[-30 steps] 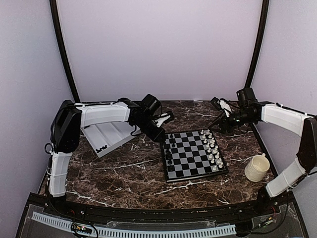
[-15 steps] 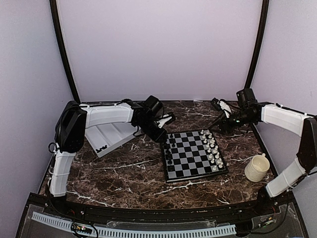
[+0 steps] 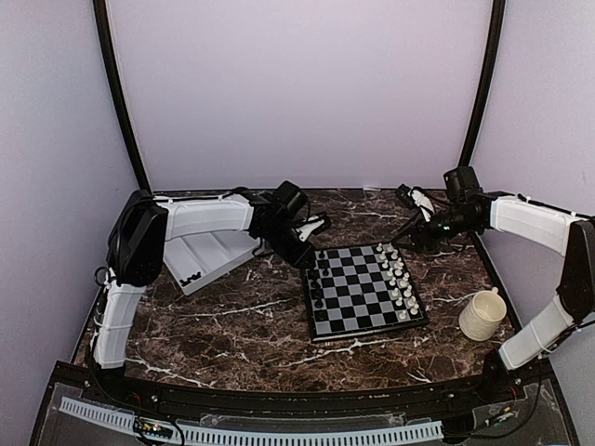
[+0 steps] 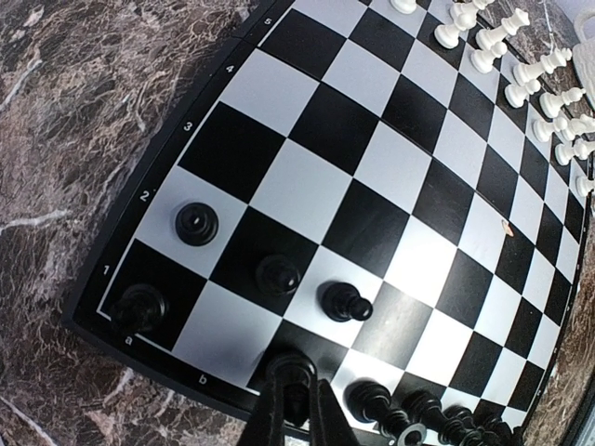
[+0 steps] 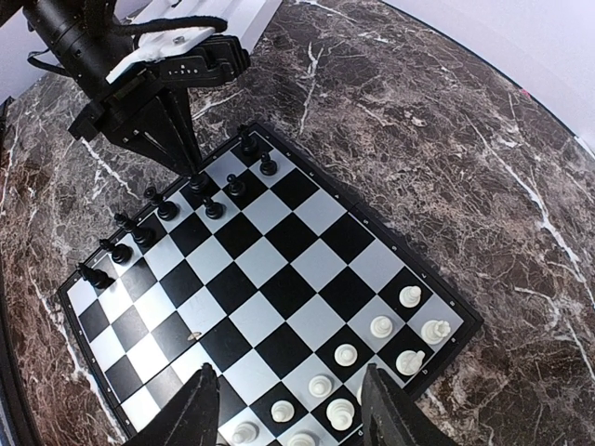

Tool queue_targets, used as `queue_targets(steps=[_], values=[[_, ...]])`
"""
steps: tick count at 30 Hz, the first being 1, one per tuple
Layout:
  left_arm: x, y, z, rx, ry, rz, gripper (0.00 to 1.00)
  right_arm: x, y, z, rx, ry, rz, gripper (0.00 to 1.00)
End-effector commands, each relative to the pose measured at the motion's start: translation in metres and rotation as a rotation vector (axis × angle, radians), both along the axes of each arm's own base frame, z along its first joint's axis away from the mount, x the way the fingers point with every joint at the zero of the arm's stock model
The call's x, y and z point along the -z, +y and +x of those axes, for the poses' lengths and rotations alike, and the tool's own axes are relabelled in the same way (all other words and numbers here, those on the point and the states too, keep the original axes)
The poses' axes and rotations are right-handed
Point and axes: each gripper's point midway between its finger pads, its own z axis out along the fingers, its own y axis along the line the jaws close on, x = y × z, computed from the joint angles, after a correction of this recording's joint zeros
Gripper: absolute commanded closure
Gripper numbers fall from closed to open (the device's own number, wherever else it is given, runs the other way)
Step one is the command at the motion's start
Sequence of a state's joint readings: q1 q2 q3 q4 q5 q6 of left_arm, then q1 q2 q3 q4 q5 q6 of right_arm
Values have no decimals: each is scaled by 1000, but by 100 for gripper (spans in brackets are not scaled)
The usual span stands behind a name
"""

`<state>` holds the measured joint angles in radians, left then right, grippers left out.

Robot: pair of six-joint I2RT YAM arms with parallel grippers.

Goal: Set up the chess pieces on the board

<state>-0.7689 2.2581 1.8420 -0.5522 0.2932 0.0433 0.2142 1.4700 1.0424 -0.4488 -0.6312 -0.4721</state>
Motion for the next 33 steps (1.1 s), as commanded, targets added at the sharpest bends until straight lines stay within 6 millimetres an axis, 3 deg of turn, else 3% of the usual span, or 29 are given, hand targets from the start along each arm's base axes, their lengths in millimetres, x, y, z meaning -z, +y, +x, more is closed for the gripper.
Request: queue_targets(steps=[1, 11, 15, 33], values=[[-3, -7, -7, 17, 28, -14, 94, 1, 2, 1, -13, -13, 11, 46], [4, -7, -15, 33, 45, 14, 94, 1, 2, 1, -13, -13, 9, 46], [7, -3, -13, 19, 32, 41, 89, 1, 2, 0, -14, -13, 8, 46], [0, -1, -9, 0, 1, 59, 87, 0, 1, 0, -13, -16, 8, 46]])
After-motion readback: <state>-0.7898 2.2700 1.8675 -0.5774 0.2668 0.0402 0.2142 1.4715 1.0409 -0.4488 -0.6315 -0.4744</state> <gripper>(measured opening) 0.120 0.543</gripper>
